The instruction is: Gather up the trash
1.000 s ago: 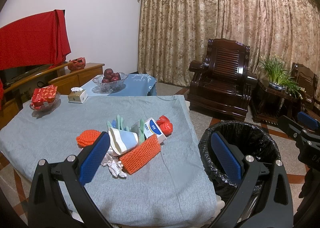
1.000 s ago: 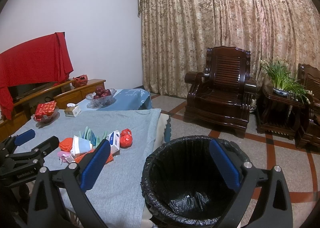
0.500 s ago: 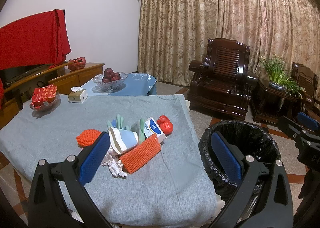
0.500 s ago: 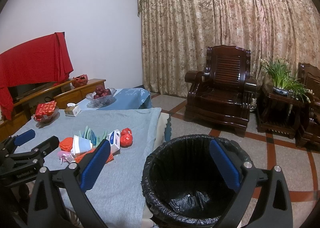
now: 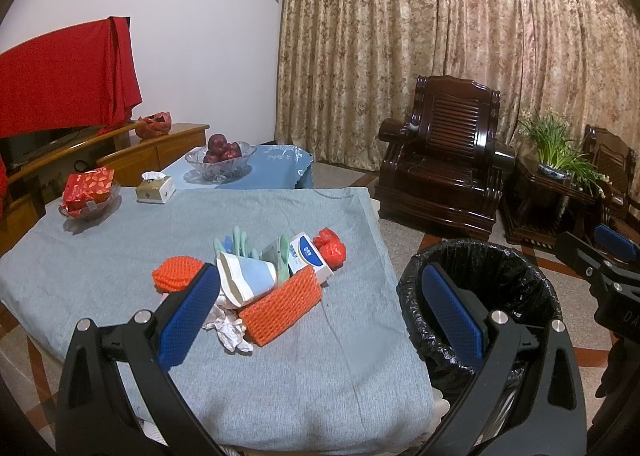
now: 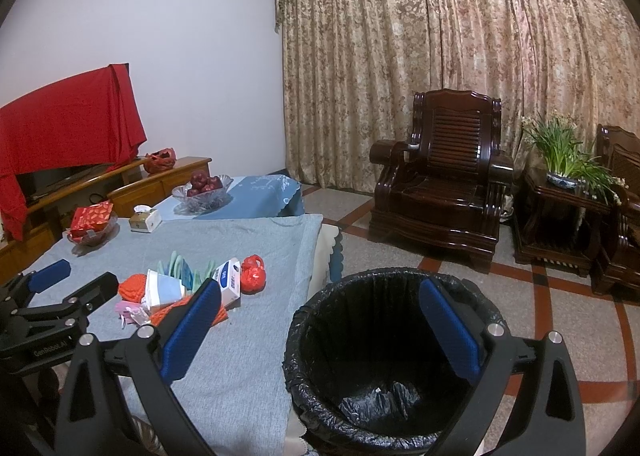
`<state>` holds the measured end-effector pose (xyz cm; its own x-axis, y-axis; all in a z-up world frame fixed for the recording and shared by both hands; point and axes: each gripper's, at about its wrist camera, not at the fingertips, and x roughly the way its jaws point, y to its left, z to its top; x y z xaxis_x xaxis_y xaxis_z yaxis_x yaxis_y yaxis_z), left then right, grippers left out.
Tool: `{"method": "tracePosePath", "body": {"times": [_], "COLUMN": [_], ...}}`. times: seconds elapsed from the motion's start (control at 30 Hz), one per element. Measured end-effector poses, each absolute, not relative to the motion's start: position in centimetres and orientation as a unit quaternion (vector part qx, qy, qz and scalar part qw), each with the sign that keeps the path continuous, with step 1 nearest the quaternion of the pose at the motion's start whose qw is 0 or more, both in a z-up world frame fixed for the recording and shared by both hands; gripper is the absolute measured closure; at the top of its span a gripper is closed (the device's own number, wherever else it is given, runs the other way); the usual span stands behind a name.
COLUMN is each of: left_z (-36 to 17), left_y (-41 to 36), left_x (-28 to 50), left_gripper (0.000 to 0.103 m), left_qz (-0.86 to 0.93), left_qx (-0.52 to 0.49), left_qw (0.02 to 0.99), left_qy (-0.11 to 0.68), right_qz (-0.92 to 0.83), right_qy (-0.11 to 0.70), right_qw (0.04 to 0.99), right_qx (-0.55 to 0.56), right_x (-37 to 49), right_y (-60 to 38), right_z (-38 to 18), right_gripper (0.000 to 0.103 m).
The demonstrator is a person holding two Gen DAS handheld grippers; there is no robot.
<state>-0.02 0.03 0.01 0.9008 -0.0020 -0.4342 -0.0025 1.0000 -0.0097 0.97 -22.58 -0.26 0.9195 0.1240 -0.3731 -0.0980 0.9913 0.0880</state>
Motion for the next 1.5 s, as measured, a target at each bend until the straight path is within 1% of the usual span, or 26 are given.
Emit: {"method": "tracePosePath", "body": {"times": [0.4,0.67,0.87,1.07,1.23,1.37,1.5], "left_z": [-0.2,-1.2,-2.6,-4.6,-6.4,-8.1,-9.3], "left_y": [0.2,2.0,6.6,11.9,14.5,16.4,18.4], "left_x": [0.0,0.9,1.6,2.2,2.9,3.8,4.6], "left_gripper": [0.005,0.005,0.005,0.005,0.005,0.005,0.005], "left_qz": [0.001,0.011,0.074,0.131,0.145,0.150,0.158], "left_qx": [-0.007,-0.012,-0.011,-0.009,-0.009,-0.019,-0.033], "left_qw": [0.974,0.971,0.969,0.960,0.955,0.950,0.945], "left_qy": [0.225,0.239,0.236,0.247,0.259,0.273,0.285], "right_qz": [0.058,0.070,0.100,0.145,0.178,0.194,0.200], "right_qy": [0.199,0.207,0.219,0.233,0.269,0.291,0.315], "right_qw": [0.978,0.975,0.970,0.961,0.946,0.937,0.928], "right_qx": [0.035,0.032,0.028,0.025,0.028,0.011,0.019], "right_x": [1.6,2.9,5.4,8.7,11.9,13.5,15.1], "right_y": [-22.1,-21.3,-18.7,-14.2,-9.8,-6.3,-4.0], "right_z": [-1.3,-1.4,-2.7,-5.3,-8.2,-10.2,-11.6], "right_gripper": [0.006,0.006,0.006,0.006,0.006,0.006,0.006]}}
